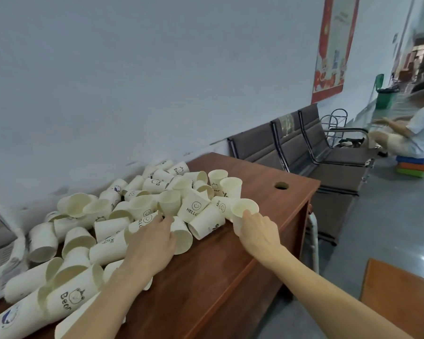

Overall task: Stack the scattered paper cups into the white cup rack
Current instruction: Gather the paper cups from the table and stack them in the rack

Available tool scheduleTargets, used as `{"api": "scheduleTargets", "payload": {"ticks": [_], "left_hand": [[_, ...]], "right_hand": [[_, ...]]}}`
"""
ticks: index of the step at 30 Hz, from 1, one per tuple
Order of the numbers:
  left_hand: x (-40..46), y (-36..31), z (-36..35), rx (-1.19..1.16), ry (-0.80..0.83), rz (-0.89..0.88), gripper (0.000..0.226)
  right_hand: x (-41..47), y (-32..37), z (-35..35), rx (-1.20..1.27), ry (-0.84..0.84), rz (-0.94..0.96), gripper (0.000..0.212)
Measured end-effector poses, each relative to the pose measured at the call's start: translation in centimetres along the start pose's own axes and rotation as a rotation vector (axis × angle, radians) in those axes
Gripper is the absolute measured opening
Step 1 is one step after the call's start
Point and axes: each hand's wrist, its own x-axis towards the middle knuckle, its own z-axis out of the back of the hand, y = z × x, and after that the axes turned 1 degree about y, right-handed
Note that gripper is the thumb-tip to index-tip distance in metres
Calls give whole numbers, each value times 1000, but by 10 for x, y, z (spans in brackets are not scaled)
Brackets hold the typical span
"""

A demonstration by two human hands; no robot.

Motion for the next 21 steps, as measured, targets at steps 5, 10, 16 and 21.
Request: {"api": "scheduleTargets", "payload": {"ticks": [5,10,16,21], "left_hand": [[1,-9,-8,3,49,-14,35],[10,-17,-11,12,59,-53,34],[52,-37,-11,37,21,-39,38],[86,-55,-13,89,23,-57,50]], "right_hand": [[1,-5,5,6,-12,-8,20],[10,-11,12,-6,-28,-14,19],[18,-14,14,-32,-15,-9,15],[24,-15,20,-66,-36,3,7]]}}
